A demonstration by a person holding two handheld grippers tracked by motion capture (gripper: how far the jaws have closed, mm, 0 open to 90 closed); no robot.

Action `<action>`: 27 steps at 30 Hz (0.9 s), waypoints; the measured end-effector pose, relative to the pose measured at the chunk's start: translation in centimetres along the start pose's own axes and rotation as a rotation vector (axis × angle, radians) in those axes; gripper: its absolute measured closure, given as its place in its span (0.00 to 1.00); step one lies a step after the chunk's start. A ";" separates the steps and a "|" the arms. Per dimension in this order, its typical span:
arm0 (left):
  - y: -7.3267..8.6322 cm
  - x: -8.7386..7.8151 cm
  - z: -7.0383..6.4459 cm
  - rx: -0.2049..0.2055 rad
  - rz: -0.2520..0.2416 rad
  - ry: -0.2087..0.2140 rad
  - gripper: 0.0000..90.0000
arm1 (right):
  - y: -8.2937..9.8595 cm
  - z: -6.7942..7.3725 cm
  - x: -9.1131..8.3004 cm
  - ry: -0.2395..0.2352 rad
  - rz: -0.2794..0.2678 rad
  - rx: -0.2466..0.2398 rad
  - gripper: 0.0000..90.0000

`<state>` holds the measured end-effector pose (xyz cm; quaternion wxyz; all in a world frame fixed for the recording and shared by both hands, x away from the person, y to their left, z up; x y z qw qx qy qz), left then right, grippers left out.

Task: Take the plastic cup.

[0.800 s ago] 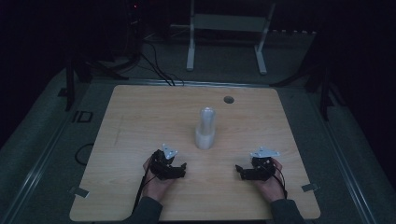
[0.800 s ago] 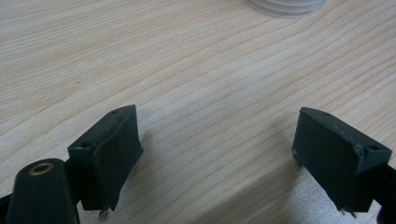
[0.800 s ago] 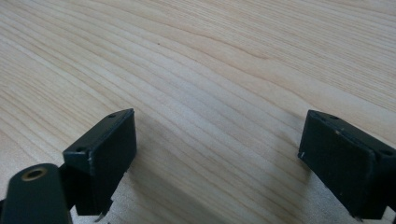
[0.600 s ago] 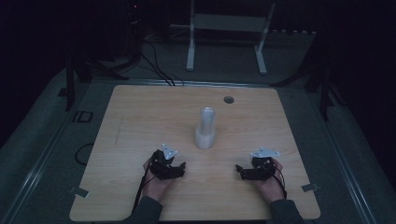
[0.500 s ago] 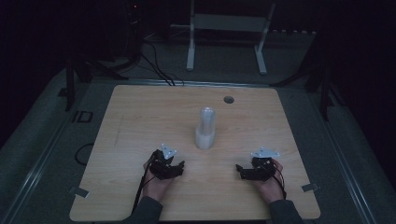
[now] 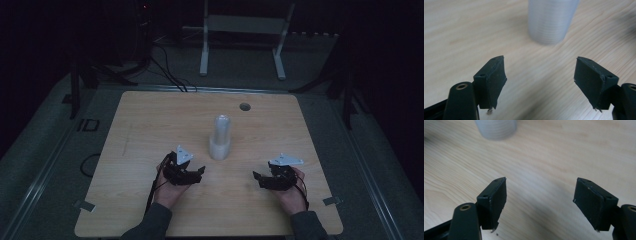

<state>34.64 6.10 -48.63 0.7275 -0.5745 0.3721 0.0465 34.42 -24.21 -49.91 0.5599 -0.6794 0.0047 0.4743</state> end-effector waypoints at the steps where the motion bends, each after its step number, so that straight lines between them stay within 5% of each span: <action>1: -0.4 0.0 0.0 0.005 -0.012 0.004 0.26 | -0.5 0.2 -0.2 -0.002 -0.005 -0.009 0.29; 6: -2.4 0.2 0.0 0.006 -0.040 -0.003 0.19 | -3.3 1.3 -1.5 -0.031 -0.042 -0.059 0.31; 20: -4.8 0.7 -0.1 0.027 -0.106 0.065 0.16 | -8.1 2.2 -2.4 -0.052 -0.123 -0.070 0.33; 27: -5.4 1.2 -0.4 0.045 -0.096 0.070 0.16 | -10.4 2.7 -2.4 -0.061 -0.152 -0.070 0.33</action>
Point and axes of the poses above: each handheld gripper's, and its own axes: x roughly forward along the jaws, y roughly out of its underside, z roughly to its left, the point moved 4 cm from there along x, roughly forward along the jaws, and after that the axes turned 8 degrees about -y, right-handed, at the moved point
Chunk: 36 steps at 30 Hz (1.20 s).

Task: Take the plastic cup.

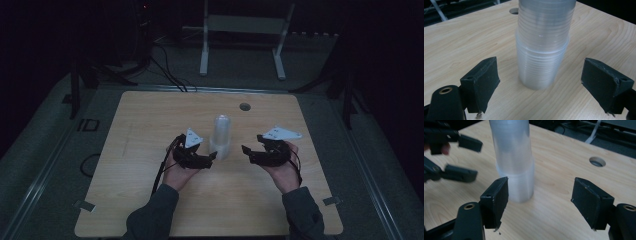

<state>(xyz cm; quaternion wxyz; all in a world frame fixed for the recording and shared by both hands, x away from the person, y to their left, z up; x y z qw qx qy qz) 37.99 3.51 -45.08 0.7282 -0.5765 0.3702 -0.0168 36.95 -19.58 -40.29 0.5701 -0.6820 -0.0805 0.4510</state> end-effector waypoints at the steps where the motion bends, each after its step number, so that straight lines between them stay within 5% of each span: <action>1: -0.1 0.1 0.0 0.005 -0.003 0.000 0.16 | -0.3 0.1 0.0 -0.005 -0.006 0.001 0.33; 19: -0.7 2.5 -1.3 0.076 -0.033 -0.015 0.16 | -4.0 0.7 1.4 -0.049 -0.059 0.002 0.33; 36: -0.6 4.7 -1.3 0.040 -0.056 -0.020 0.17 | -4.8 0.6 3.8 -0.084 -0.058 0.029 0.35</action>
Point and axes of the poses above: each handheld gripper's, and its own axes: x roughly forward along the jaws, y roughly out of its underside, z roughly to its left, the point moved 4 cm from there along x, roughly forward along the jaws, and after that the axes turned 8 degrees about -y, right-handed, at the moved point
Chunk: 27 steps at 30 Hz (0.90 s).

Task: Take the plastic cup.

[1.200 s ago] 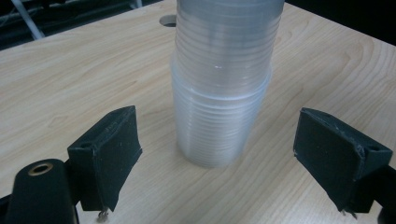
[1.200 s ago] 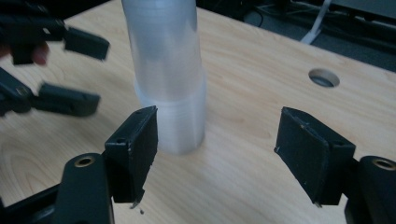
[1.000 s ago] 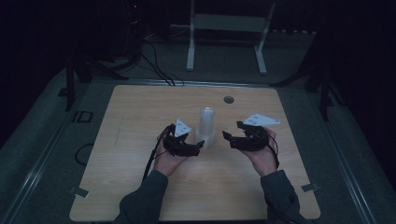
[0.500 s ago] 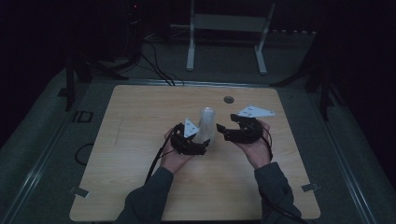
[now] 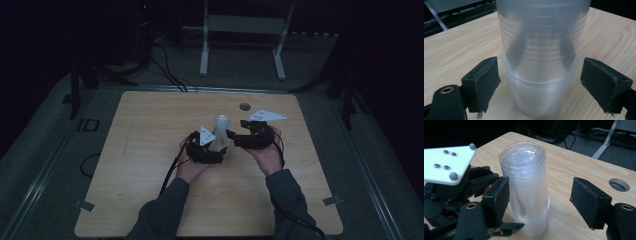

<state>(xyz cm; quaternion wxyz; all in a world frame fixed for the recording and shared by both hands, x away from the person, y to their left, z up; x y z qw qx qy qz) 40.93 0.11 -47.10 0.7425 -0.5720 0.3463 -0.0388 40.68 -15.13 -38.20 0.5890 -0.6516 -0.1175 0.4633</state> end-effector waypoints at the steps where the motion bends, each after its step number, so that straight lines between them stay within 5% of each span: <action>1: 0.0 0.1 0.0 -0.003 -0.002 -0.004 0.17 | 0.0 0.0 0.1 -0.003 -0.001 0.001 0.35; 14: 0.4 0.5 0.2 -0.039 -0.026 0.022 0.21 | -0.6 0.4 2.0 -0.033 -0.009 -0.001 0.35; 27: 0.5 0.5 0.1 -0.025 -0.029 0.014 0.24 | -1.2 0.6 4.0 -0.046 0.001 -0.017 0.37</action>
Point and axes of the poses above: each handheld gripper's, and its own axes: x roughly forward along the jaws, y roughly out of its underside, z roughly to its left, the point moved 4 cm from there along x, roughly forward along the jaws, and after that the axes turned 8 degrees about -y, right-handed, at the moved point
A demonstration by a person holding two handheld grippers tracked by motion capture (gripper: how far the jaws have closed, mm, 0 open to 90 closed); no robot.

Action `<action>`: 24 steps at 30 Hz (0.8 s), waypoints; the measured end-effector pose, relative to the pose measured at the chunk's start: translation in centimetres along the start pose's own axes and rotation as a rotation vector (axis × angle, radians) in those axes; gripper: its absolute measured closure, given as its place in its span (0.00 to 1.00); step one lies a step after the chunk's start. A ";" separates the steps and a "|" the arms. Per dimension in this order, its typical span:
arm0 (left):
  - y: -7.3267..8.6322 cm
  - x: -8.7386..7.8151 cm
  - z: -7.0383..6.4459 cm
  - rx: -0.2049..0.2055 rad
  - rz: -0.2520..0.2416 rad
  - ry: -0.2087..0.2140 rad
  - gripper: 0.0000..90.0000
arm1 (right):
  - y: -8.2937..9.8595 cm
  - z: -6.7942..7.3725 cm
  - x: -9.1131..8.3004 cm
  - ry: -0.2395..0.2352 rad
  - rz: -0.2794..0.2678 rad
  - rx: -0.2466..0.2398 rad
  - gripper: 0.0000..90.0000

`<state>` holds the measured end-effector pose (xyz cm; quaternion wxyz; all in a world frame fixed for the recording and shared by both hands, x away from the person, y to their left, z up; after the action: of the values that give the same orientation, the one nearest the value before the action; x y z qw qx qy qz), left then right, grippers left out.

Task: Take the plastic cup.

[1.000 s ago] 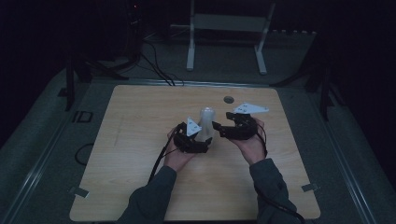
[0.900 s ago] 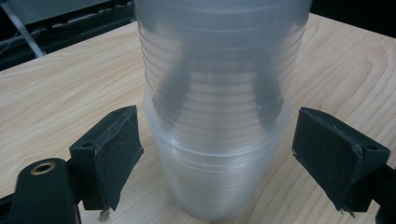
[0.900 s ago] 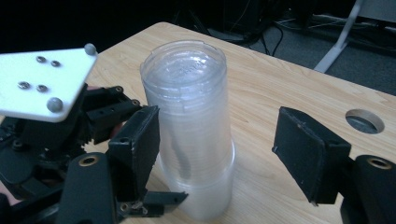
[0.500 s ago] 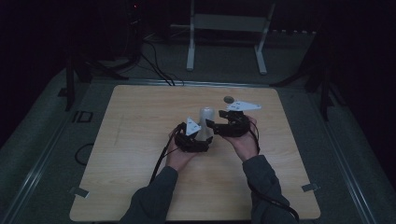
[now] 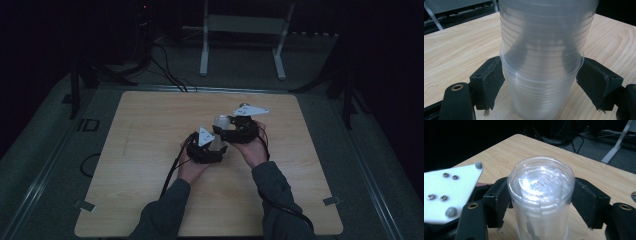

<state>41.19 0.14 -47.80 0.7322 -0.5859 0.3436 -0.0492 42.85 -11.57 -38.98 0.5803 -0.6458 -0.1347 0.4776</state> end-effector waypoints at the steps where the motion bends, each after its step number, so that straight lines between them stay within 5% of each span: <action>1: 0.0 0.0 0.0 0.000 0.000 0.000 0.24 | 0.0 0.0 0.0 0.000 0.000 0.000 0.37; 24: -0.1 0.7 -0.1 -0.001 -0.010 0.000 0.23 | -1.3 0.2 -0.8 -0.007 -0.055 0.011 0.43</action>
<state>41.64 -0.32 -48.06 0.7316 -0.5880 0.3409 -0.0526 42.77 -11.68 -37.43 0.5962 -0.6370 -0.1518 0.4644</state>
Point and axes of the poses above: each handheld gripper's, and its own axes: x roughly forward along the jaws, y roughly out of its underside, z roughly to its left, the point moved 4 cm from there along x, roughly forward along the jaws, and after that the axes turned 8 degrees about -y, right-handed, at the moved point
